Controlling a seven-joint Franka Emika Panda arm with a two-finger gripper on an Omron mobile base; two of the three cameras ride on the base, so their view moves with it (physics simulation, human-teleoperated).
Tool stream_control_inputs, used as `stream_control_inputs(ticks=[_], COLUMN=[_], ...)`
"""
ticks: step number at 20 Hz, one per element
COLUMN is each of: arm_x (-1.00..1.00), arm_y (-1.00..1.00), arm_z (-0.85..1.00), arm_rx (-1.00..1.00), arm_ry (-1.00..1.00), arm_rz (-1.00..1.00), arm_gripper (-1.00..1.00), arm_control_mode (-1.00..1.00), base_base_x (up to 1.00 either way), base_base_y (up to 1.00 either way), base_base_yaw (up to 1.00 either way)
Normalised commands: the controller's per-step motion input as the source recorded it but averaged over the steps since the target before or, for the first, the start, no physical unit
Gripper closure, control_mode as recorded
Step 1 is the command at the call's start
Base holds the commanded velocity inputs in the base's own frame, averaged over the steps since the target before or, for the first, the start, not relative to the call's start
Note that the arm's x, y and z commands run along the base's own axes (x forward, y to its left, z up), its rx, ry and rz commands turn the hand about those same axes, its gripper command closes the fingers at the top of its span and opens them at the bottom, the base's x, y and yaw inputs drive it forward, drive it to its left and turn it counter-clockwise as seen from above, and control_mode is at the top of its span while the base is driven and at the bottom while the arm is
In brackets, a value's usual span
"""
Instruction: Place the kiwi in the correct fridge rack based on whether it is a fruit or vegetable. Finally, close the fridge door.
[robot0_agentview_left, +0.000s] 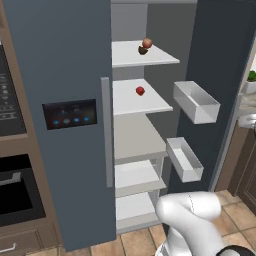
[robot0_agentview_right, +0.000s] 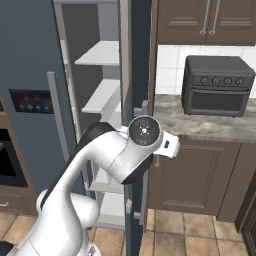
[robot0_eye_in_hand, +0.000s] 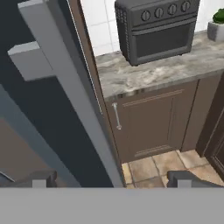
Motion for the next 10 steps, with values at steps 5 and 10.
stream_control_inputs(ticks=[5,10], arm_x=[0.00,0.14], arm_y=[-0.38,-0.32], arm_z=[0.00,0.00], arm_rx=[0.20,0.20], arm_ry=[-0.07,0.00], arm_rz=[0.02,0.00], arm_gripper=[-1.00,-1.00], arm_control_mode=[-1.00,-1.00], base_base_x=[0.00,0.00], base_base_y=[0.00,0.00], base_base_yaw=[0.00,0.00])
